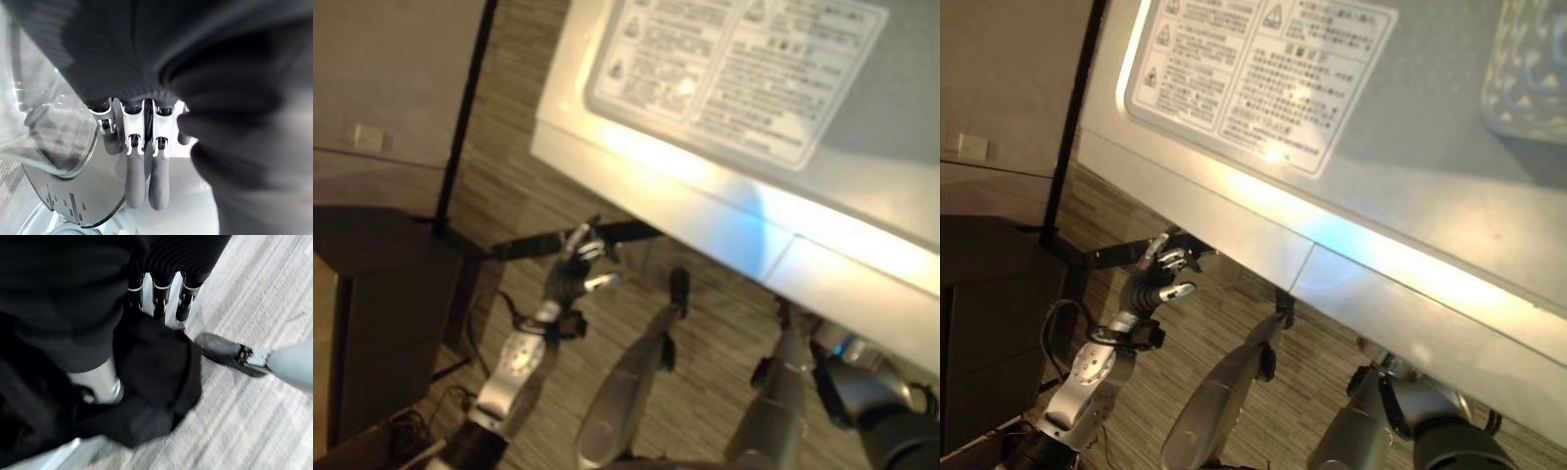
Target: Grab the laundry basket,head to the washer,open it,put in the laundry and shut it.
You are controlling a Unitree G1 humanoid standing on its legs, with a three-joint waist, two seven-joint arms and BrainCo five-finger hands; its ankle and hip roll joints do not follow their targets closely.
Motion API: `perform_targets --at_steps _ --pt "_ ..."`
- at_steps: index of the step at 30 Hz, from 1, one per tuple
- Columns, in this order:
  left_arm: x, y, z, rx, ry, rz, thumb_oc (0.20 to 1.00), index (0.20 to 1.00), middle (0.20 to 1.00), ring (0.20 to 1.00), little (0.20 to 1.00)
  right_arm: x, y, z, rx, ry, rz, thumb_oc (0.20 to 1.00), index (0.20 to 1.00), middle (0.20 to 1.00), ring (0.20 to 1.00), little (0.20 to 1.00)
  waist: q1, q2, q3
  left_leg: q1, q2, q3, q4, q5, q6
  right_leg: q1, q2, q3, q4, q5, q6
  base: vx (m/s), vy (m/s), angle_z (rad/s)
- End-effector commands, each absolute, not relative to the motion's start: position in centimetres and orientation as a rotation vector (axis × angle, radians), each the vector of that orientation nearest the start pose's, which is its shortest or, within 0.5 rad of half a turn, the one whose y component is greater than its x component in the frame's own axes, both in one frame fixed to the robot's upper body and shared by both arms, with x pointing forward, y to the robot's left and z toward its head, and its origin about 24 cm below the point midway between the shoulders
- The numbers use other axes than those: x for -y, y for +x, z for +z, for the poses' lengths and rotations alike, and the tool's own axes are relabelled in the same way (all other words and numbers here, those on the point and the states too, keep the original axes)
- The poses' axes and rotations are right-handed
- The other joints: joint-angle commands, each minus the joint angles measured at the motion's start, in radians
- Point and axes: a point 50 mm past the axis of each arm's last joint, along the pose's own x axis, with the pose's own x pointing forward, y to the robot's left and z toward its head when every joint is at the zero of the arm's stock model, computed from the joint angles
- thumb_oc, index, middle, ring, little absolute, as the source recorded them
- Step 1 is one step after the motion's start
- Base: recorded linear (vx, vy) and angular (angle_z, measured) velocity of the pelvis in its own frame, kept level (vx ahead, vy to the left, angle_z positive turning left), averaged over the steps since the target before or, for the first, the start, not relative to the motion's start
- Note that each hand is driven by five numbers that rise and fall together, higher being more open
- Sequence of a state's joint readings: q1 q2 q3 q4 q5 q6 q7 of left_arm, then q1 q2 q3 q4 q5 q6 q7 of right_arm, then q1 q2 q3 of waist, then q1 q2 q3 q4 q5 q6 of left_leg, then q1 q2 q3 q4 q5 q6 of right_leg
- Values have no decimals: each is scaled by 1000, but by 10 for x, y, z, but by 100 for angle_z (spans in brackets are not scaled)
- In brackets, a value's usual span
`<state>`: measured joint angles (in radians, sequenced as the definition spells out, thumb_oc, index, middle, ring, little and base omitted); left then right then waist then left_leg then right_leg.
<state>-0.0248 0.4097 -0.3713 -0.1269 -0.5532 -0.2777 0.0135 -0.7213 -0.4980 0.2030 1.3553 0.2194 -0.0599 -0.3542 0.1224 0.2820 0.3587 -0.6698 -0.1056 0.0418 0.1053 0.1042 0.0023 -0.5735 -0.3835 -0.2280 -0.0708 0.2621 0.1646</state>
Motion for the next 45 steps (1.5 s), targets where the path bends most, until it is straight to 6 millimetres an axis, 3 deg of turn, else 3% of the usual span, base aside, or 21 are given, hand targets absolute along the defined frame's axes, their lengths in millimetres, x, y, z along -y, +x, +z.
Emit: perform_targets --at_steps 1,7,12,13,14,18,23,31,32,33,35,37,40,41,43,45 --pt "-150 237 91 268 -206 -316 1000 1000 1000 1000 1000 315 336 46 -359 -419 -621 200 200 200 200 200 24 -22 -14 -17 -28 -20 54 -107 -15 -81 -63 69 50 5 71 0 0 0" --pt "-155 237 91 272 -205 -288 1000 1000 1000 1000 1000 311 337 48 -312 -352 -644 200 200 200 200 200 11 -45 -25 -14 -24 -20 60 -113 -14 -76 -63 63 51 3 71 0 0 0" --pt "-158 239 92 279 -213 -266 1000 1000 1000 1000 1000 288 342 43 -260 -257 -618 200 200 200 200 200 -9 -83 -27 2 -6 -30 67 -118 -17 -50 -50 50 56 -8 66 -2 -13 0" --pt "-158 240 92 279 -215 -260 1000 1000 1000 1000 1000 274 344 38 -239 -184 -603 200 200 200 200 200 -20 -106 -28 10 6 -34 75 -123 -18 -39 -42 43 58 -12 65 0 0 0" --pt "-158 240 92 278 -214 -260 1000 1000 1000 1000 1000 274 344 38 -240 -183 -602 200 200 200 200 200 -20 -107 -27 11 6 -34 75 -124 -18 -37 -42 43 58 -12 64 1 -39 2" --pt "-159 241 88 254 -201 -252 1000 1000 1000 1000 1000 235 342 23 -218 -82 -528 200 200 200 200 200 -51 -160 -29 30 22 -47 102 -144 -16 -1 -31 37 61 -17 59 4 -17 1" --pt "-165 240 87 243 -182 -234 1000 1000 1000 1000 1000 217 336 12 -229 -30 -503 200 200 200 200 200 -68 -188 -34 32 23 -44 151 -177 -5 20 -36 28 71 -18 56 3 44 5" --pt "-171 234 82 210 -151 -244 1000 1000 1000 1000 1000 218 336 15 -220 9 -528 200 200 200 200 200 -71 -191 -39 58 -3 -19 193 -220 22 21 -71 33 121 -20 56 17 123 -9" --pt "-173 231 76 170 -141 -253 1000 1000 1000 1000 1000 219 337 17 -215 16 -540 200 200 200 200 200 -71 -183 -38 117 -11 3 185 -237 38 24 -88 29 170 -24 56 147 235 -11" --pt "-175 230 75 162 -135 -256 1000 1000 1000 1000 1000 218 339 19 -206 24 -537 200 200 200 200 200 -70 -176 -33 151 -4 9 181 -265 38 27 -92 29 203 -21 77 144 273 -10" --pt "-176 230 76 162 -129 -259 1000 1000 1000 1000 1000 218 340 19 -212 29 -536 200 200 200 200 200 -66 -174 -20 166 -1 19 183 -269 41 33 -97 14 223 -29 77 36 87 -24" --pt "-178 229 76 155 -115 -265 1000 1000 1000 1000 1000 215 341 19 -218 38 -527 200 200 200 200 200 -63 -165 -13 171 6 32 186 -261 54 44 -102 -13 285 -68 63 -59 80 -45" --pt "-184 233 78 152 -101 -249 1000 1000 1000 1000 1000 209 341 19 -212 57 -500 200 200 200 200 200 -53 -159 -6 155 10 55 172 -233 73 60 -64 -7 419 -183 26 -141 151 -13" --pt "-188 234 81 160 -93 -232 1000 1000 1000 1000 1000 203 341 16 -221 56 -481 200 200 200 200 200 -27 -158 -12 135 16 85 150 -210 79 81 -38 -29 493 -260 0 -184 183 -45" --pt "-190 235 85 175 -89 -217 1000 1000 1000 1000 1000 199 344 19 -213 52 -475 200 200 200 200 200 13 -166 -16 97 34 130 133 -180 80 120 11 -51 582 -347 -37 -192 62 -105" --pt "-190 235 87 184 -95 -213 1000 1000 1000 1000 1000 199 345 21 -206 48 -475 200 200 200 200 200 25 -172 -15 86 41 149 133 -174 74 144 26 -53 577 -374 -46 -112 -38 -70"
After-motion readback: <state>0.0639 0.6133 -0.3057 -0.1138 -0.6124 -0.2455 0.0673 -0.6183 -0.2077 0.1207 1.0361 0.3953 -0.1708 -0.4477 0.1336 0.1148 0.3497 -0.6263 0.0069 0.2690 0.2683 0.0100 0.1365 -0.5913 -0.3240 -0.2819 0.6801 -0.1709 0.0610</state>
